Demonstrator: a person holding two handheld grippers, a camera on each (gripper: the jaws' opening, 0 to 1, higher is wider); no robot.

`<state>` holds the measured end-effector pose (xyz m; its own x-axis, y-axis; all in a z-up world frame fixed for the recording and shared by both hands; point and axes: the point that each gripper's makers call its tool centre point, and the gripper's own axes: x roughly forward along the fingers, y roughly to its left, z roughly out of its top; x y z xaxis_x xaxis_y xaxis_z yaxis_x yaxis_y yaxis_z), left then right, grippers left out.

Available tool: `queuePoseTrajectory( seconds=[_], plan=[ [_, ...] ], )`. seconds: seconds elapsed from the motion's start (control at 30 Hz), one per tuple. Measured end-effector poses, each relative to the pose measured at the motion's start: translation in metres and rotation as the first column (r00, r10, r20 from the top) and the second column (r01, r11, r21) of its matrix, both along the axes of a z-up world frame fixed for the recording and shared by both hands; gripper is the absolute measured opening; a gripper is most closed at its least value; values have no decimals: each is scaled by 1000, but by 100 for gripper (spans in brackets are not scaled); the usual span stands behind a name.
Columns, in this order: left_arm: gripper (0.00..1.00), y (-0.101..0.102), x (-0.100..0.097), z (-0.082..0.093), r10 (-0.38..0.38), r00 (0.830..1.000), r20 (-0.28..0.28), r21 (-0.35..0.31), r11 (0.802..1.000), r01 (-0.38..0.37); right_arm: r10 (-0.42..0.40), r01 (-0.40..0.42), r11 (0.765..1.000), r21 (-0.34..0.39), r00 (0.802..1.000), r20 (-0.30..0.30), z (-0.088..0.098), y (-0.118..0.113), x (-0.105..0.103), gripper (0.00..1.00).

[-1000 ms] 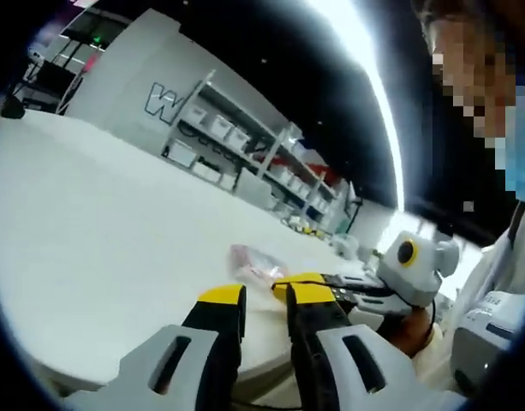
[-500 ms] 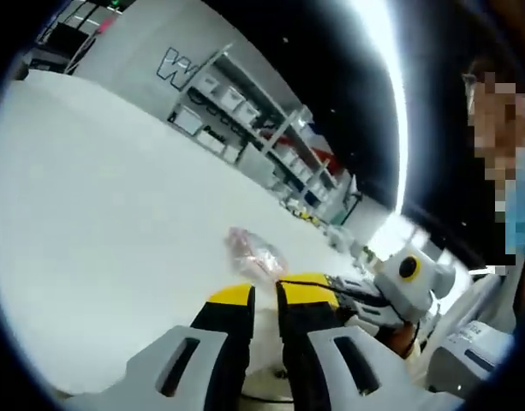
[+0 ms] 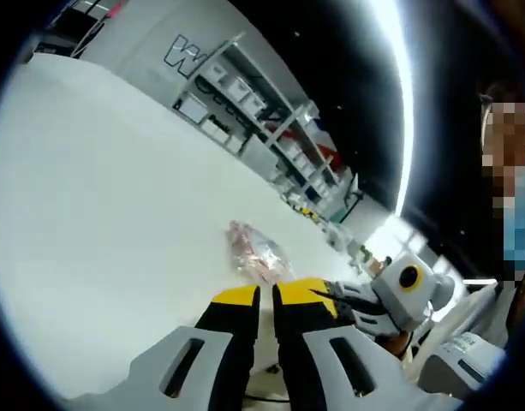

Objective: Open the resealable bag by pulling the two sides of the seal apart until the entire bag opening is separated and visibly accessible.

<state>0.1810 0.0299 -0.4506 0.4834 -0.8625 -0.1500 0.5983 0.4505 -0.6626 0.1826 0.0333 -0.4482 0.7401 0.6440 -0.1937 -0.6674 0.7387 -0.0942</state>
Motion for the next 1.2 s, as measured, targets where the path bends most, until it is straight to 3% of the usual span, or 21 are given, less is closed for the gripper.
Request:
queuePoseTrajectory(
  seconds=[0.33,1.2],
  plan=[
    [6,-1,-4,-2,4,999,-40,-11,1000,-5,3,-3,1000,6,1000,3,1,0,-1,0],
    [5,2,-6,-5,-11,998,-56,13,1000,11,13,-13,1000,18,1000,2,2,-1,-3,0]
  ],
)
